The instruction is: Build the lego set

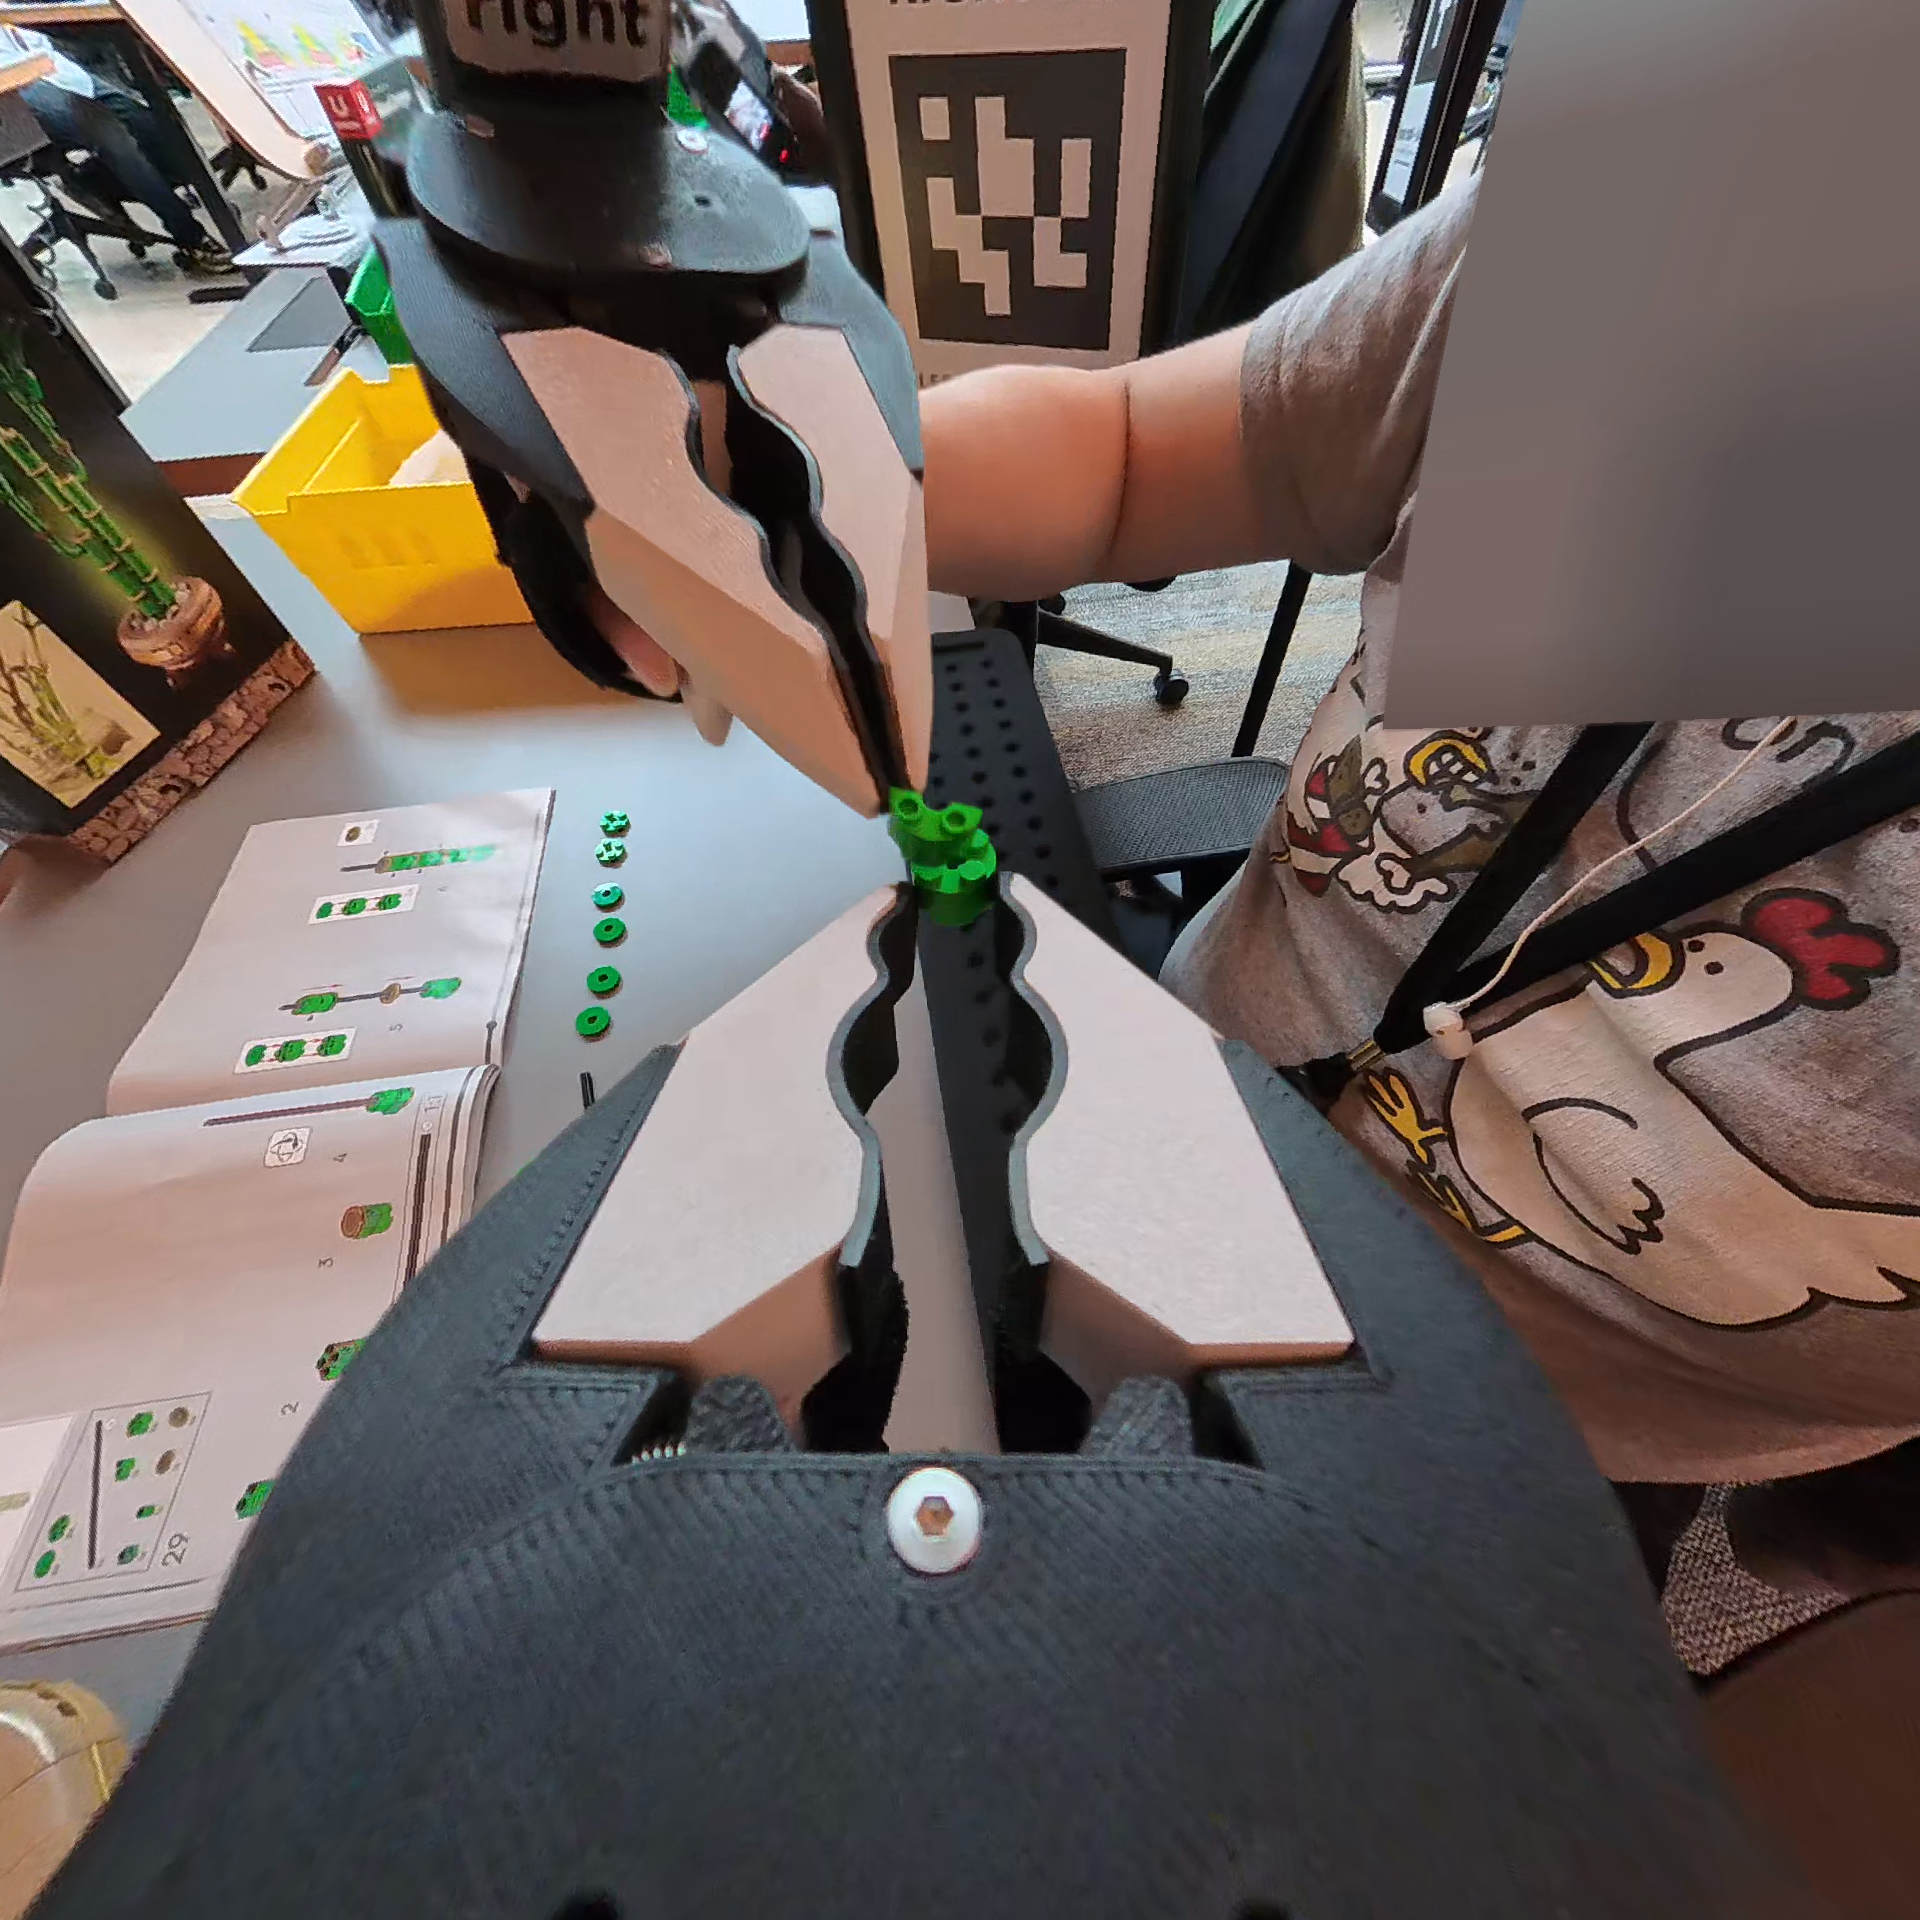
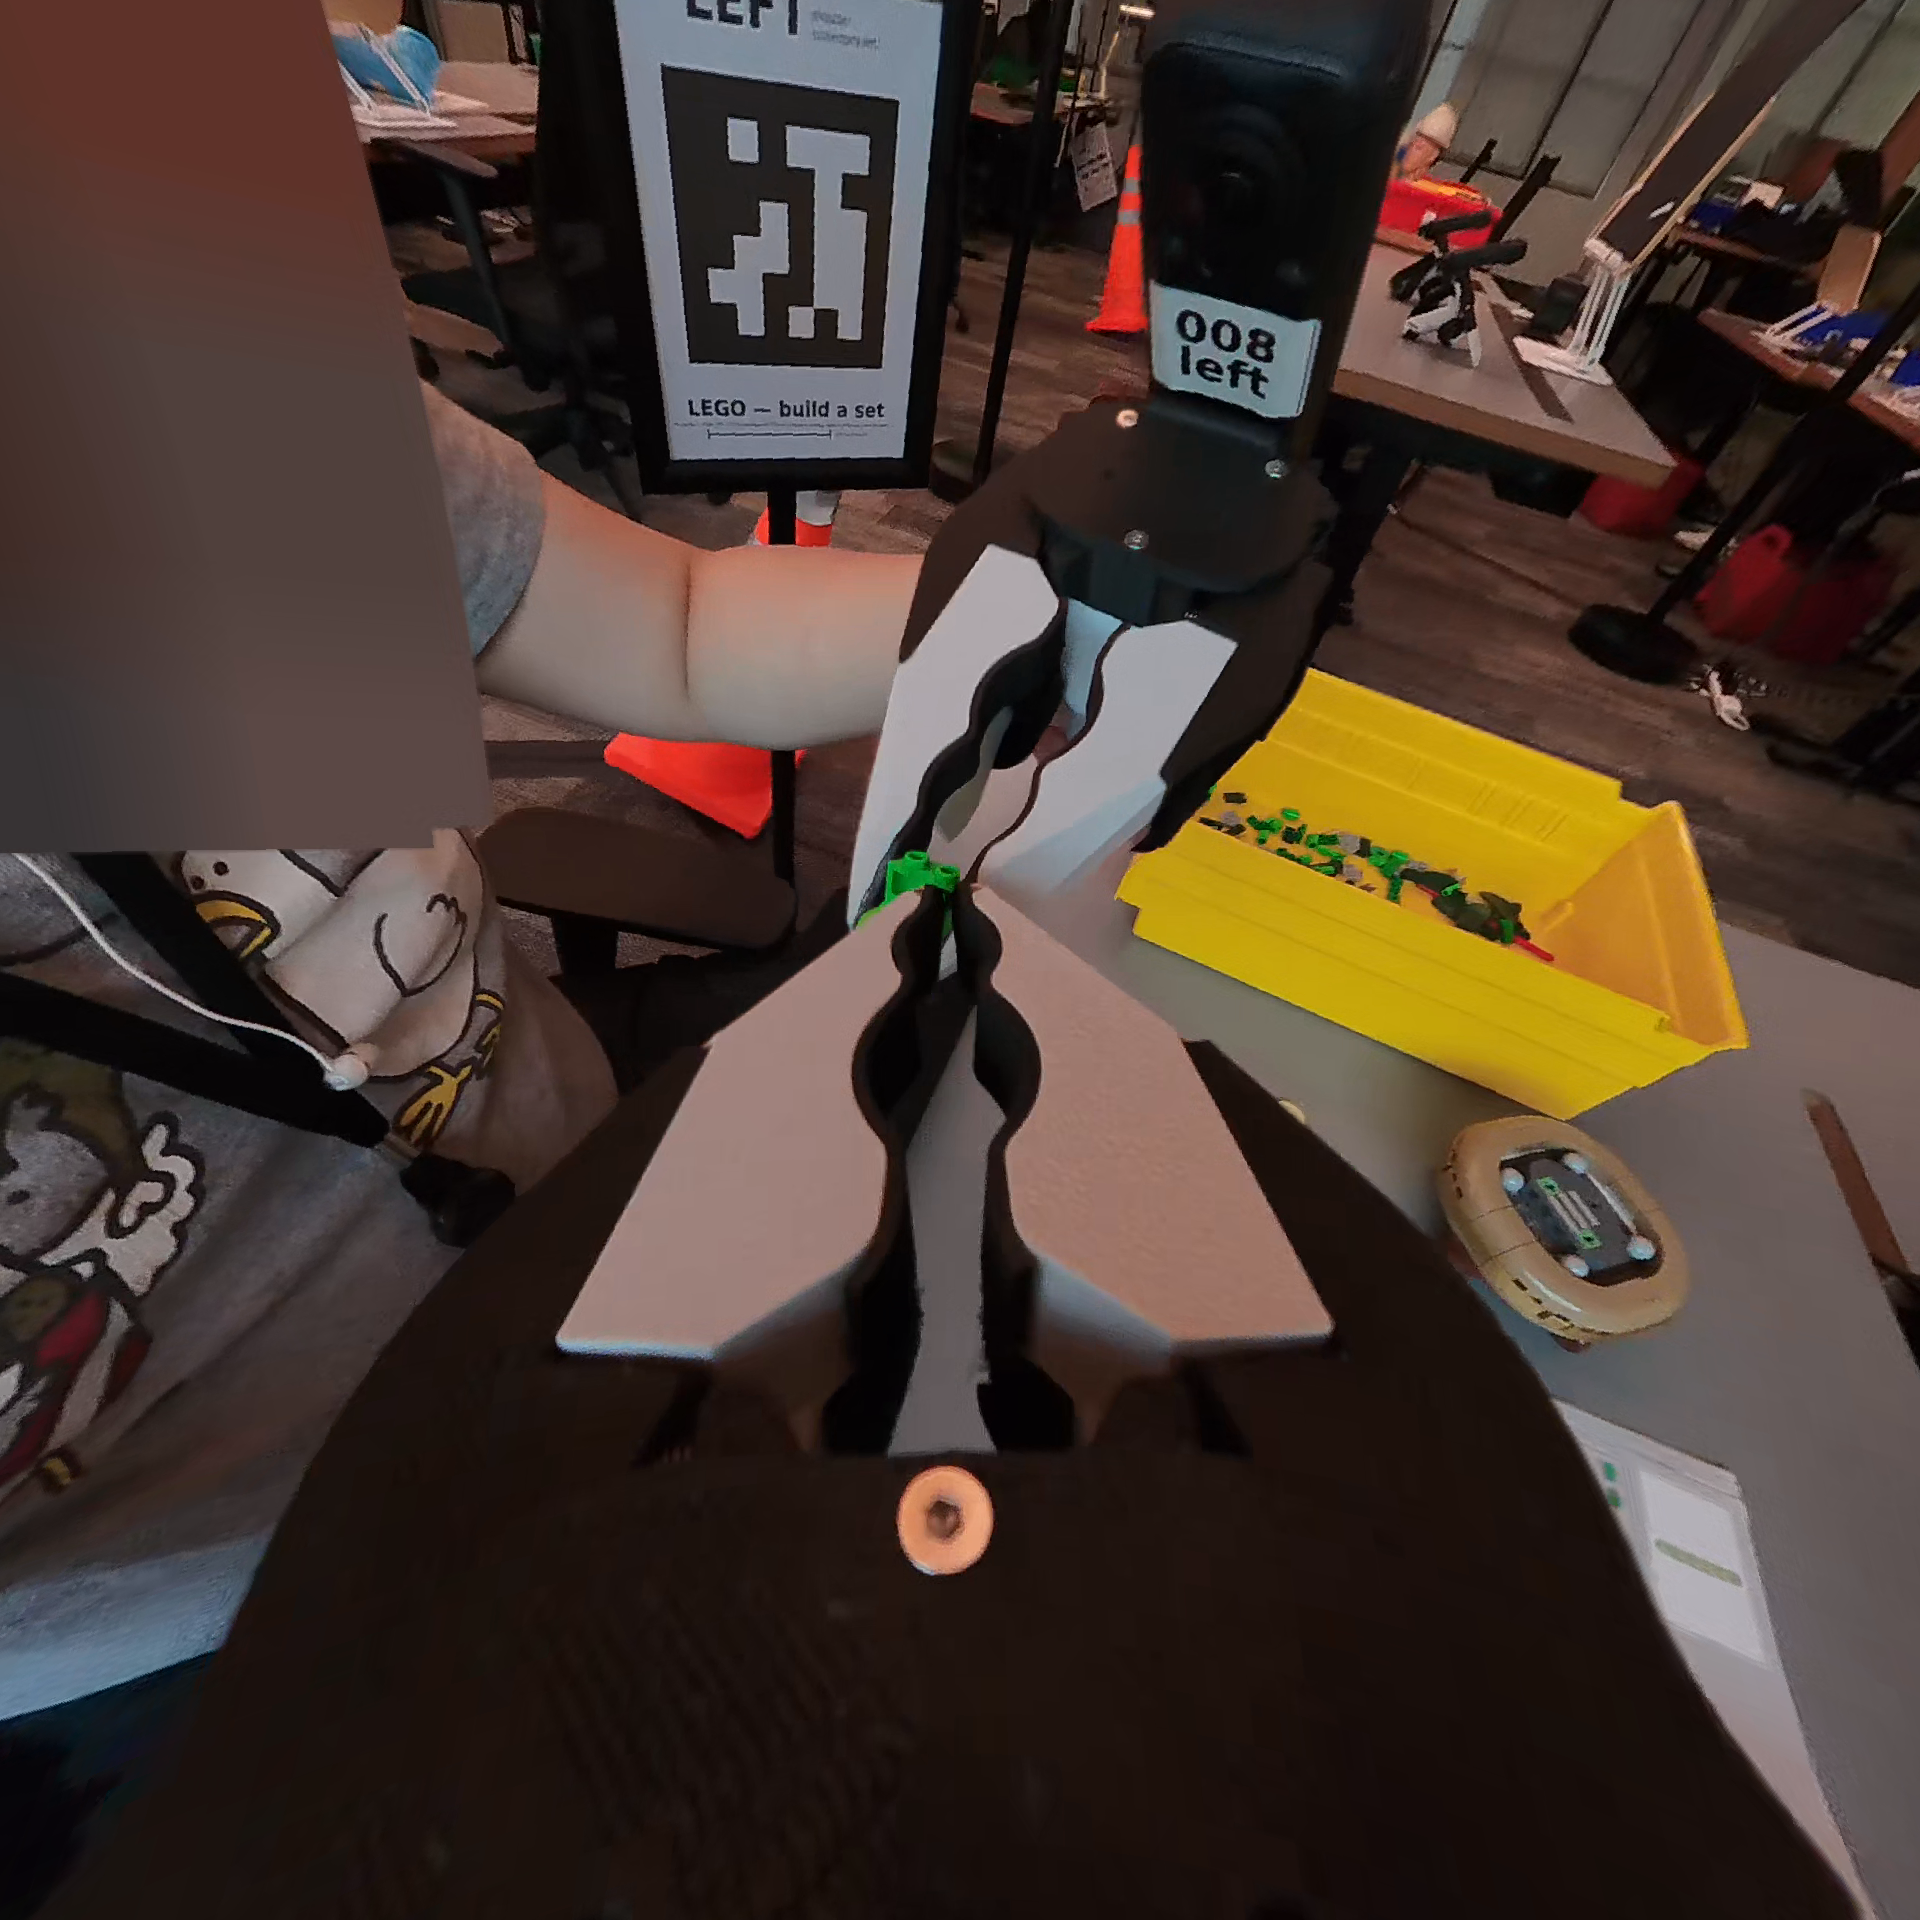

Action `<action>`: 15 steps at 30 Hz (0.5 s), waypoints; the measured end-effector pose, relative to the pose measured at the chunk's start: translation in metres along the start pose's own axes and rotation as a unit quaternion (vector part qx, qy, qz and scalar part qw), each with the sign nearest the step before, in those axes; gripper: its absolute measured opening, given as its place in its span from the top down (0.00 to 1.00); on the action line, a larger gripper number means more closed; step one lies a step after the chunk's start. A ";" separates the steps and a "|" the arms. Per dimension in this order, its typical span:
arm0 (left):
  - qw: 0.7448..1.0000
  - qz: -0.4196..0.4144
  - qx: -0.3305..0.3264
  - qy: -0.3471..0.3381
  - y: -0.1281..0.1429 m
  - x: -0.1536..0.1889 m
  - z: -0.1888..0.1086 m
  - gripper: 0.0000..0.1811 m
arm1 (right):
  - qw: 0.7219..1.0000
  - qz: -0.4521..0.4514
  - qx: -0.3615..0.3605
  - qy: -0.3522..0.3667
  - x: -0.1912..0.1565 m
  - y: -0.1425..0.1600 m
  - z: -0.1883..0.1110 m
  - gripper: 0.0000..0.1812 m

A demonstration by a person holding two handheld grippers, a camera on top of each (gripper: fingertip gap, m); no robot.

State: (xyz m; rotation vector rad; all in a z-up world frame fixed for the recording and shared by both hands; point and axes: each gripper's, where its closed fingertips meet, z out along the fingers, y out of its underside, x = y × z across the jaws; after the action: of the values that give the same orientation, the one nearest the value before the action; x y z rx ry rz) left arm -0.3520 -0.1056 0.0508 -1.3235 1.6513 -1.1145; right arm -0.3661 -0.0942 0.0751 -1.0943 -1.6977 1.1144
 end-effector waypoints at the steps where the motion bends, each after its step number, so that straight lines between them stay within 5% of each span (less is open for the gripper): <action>1: 1.000 0.000 0.002 0.002 -0.001 0.000 0.000 0.93 | 1.000 -0.009 0.000 0.003 -0.001 0.001 0.001 1.00; 15: 1.000 0.005 0.005 0.014 -0.004 0.005 0.000 0.93 | 0.999 -0.035 -0.001 -0.011 -0.008 0.004 -0.001 1.00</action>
State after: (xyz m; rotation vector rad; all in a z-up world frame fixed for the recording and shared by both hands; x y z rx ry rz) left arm -0.3521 -0.1109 0.0545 -1.2978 1.6687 -1.1399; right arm -0.3615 -0.1007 0.0701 -1.0189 -1.7407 1.0851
